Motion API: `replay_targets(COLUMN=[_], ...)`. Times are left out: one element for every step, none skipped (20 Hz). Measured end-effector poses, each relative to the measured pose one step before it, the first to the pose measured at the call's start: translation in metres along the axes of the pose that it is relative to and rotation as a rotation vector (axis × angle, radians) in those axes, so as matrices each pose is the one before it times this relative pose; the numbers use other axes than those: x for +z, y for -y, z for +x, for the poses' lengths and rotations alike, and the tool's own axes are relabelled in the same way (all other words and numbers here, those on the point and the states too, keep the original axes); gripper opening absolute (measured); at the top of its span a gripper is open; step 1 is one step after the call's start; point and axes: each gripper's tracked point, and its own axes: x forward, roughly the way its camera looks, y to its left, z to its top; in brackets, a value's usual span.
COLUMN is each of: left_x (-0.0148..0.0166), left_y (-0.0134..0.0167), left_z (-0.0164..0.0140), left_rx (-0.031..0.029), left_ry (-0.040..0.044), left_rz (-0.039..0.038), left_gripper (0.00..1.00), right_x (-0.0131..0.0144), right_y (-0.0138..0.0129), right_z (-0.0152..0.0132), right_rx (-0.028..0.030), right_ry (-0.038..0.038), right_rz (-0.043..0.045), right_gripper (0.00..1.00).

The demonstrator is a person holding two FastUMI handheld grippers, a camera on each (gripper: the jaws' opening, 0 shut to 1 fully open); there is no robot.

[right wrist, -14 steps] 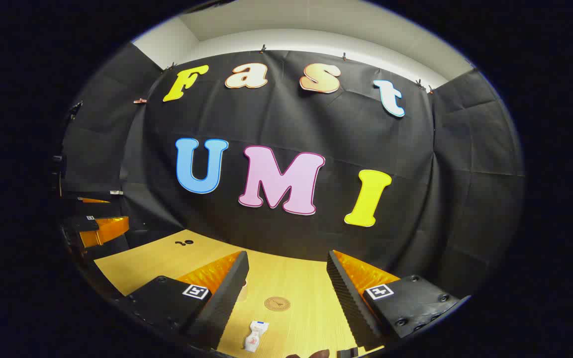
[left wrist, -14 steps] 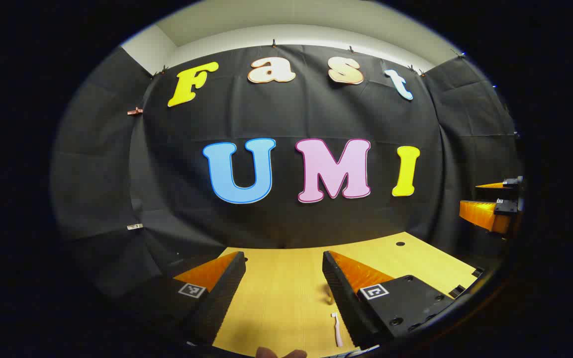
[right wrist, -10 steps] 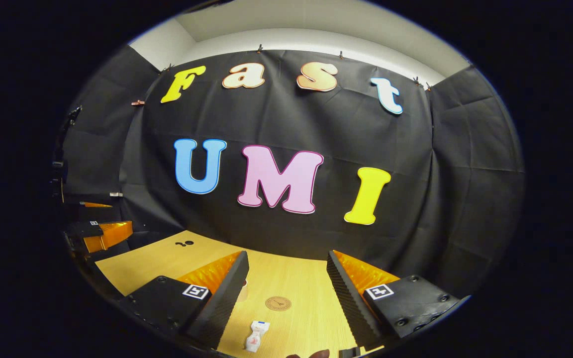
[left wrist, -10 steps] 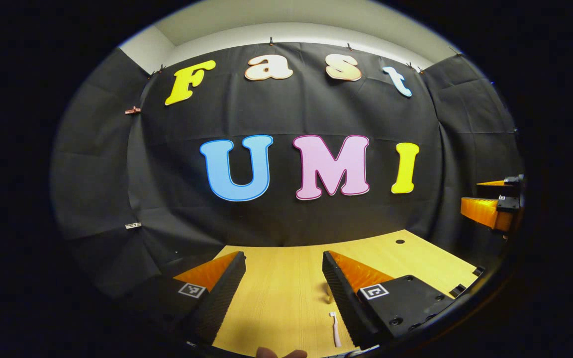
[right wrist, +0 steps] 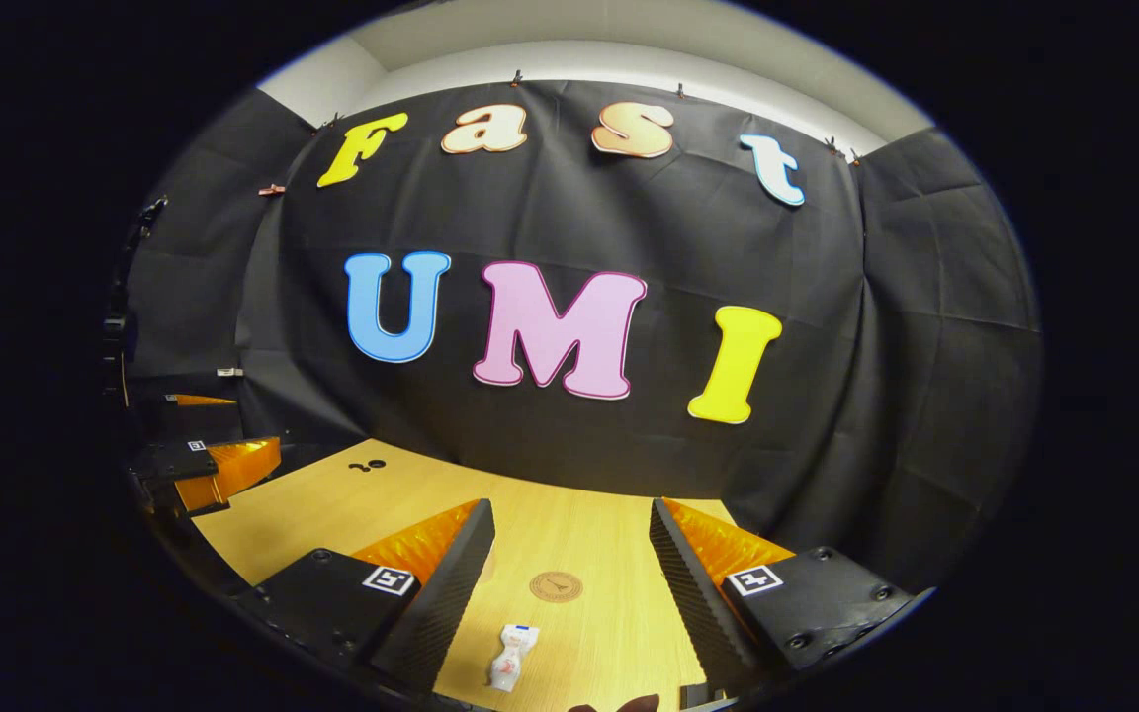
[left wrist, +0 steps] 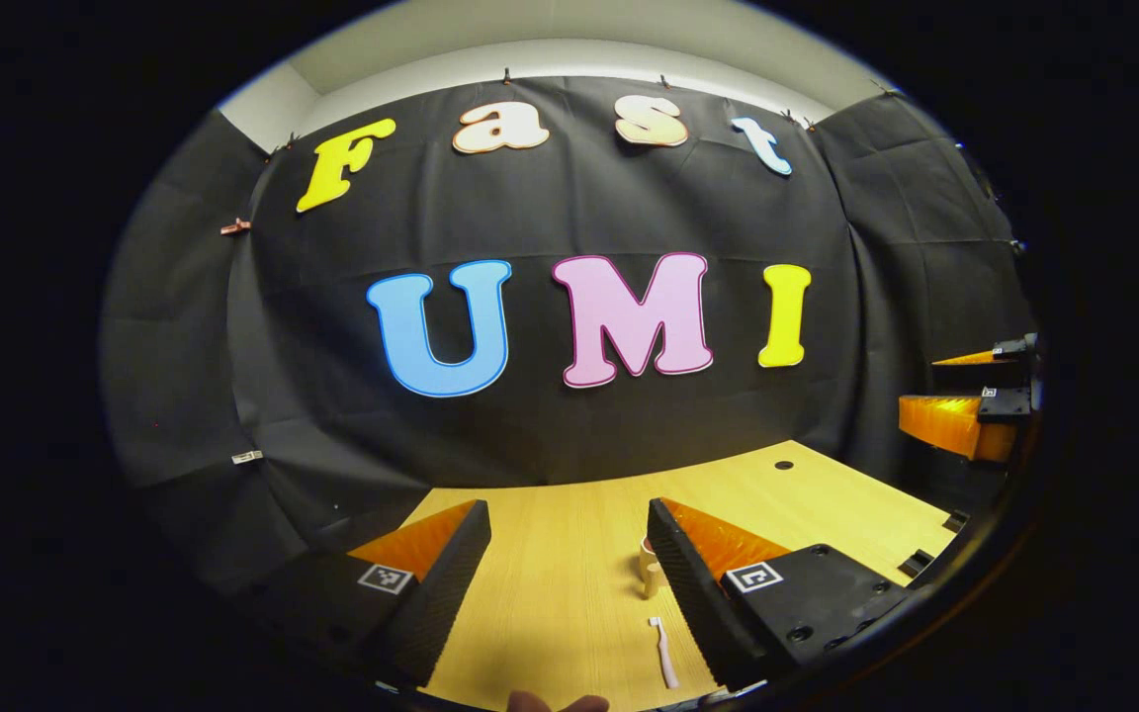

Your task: Put the toothbrush and toothpaste on the desktop into the cup, then pick up the cup and place it on the coaster on the desktop.

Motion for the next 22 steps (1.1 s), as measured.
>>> replay_targets(left_x=[-0.00429,-0.00244,-0.00464,-0.00408,-0.00510,-0.00420,-0.00427,-0.00619,-0.00654,-0.00519,-0.00730,-0.00488,-0.00560,-0.00889,-0.00677,-0.00616,-0.00734,-0.00294,-0.00452,-0.00142,-0.00318,-0.00107], left_y=[0.00089,0.00141,0.00160,0.00083,0.00137,0.00083,0.00107,0.00080,0.00079,-0.00026,-0.00057,-0.00034,-0.00041,-0.00024,-0.00150,-0.00145,-0.00093,-0.00175,-0.00085,-0.00163,-0.00024,0.00011], left_z=[0.00110,0.00169,0.00172,0.00167,0.00164,0.00128,0.00157,0.00074,0.00105,0.00085,-0.00015,0.00056,0.00023,-0.00016,-0.00003,0.00054,0.00011,0.00009,0.00009,0.00029,0.00046,0.00125], left_rx=[-0.00405,-0.00571,-0.00448,-0.00377,-0.00476,-0.00395,-0.00367,-0.00407,-0.00182,0.00176,0.00139,0.00227,0.00143,0.00245,0.00425,0.00504,0.00710,0.00696,0.00621,0.00715,0.00597,0.00505], left_ry=[-0.00507,-0.00823,-0.00849,-0.00988,-0.01095,-0.01210,-0.01063,-0.01202,-0.01323,-0.01205,-0.01305,-0.01349,-0.01457,-0.01612,-0.01636,-0.01589,-0.01377,-0.01190,-0.01032,-0.00767,-0.00596,-0.00635], left_rz=[0.00310,0.00531,0.00536,0.00593,0.00576,0.00441,0.00255,0.00246,0.00421,0.00503,0.00521,0.00471,0.00324,0.00242,0.00206,0.00142,0.00046,-0.00003,0.00009,0.00040,0.00129,0.00187], left_gripper=[0.98,0.98,0.98,0.98,0.98,0.98,0.98,0.98,0.98,0.98,0.98,0.98,0.98,0.98,0.98,0.98,0.98,0.98,0.98,0.98,0.98,0.98], right_x=[-0.00693,-0.01649,-0.01317,-0.01999,-0.02284,-0.01981,-0.01474,-0.01836,-0.01507,-0.02036,-0.01710,-0.01340,-0.01004,-0.00883,-0.00788,-0.00875,-0.00541,-0.00502,-0.00398,-0.00313,-0.00157,-0.00278], right_y=[-0.00417,-0.00712,-0.00494,-0.00626,-0.00455,-0.00518,-0.00483,-0.00496,-0.00146,-0.00107,-0.00329,-0.00388,-0.00194,-0.00013,0.00114,0.00107,-0.00057,0.00047,0.00025,0.00115,-0.00014,-0.00084], right_z=[-0.00175,0.00704,0.00439,0.00619,0.00503,0.00739,0.00890,0.01125,0.00951,0.01205,0.01121,0.01620,0.01560,0.01130,0.01385,0.01314,0.01092,0.01006,0.00891,0.00885,0.00651,0.00599], right_rx=[0.00718,0.01612,0.01183,0.01423,0.01368,0.01553,0.01172,0.01115,0.00329,-0.00146,0.00875,0.01226,0.00980,0.00396,-0.00136,-0.00544,-0.00355,-0.00429,-0.00350,-0.00468,-0.00368,-0.00211], right_ry=[-0.01702,-0.04830,-0.04610,-0.07237,-0.07719,-0.06199,-0.05132,-0.06363,-0.05979,-0.07665,-0.06922,-0.04726,-0.03626,-0.03558,-0.03077,-0.03114,-0.02752,-0.02283,-0.01907,-0.01619,-0.01387,-0.01437], right_rz=[-0.00002,-0.00673,-0.00764,-0.01121,-0.00535,0.00235,0.00856,0.01440,0.01383,0.02233,0.02737,0.03290,0.02681,0.01499,0.00420,-0.00232,-0.00593,-0.00595,-0.00724,-0.00694,-0.00292,0.00065], right_gripper=[0.97,0.97,0.97,0.98,0.98,0.98,0.97,0.98,0.98,0.98,0.98,0.98,0.98,0.98,0.98,0.98,0.98,0.97,0.97,0.96,0.96,0.96])
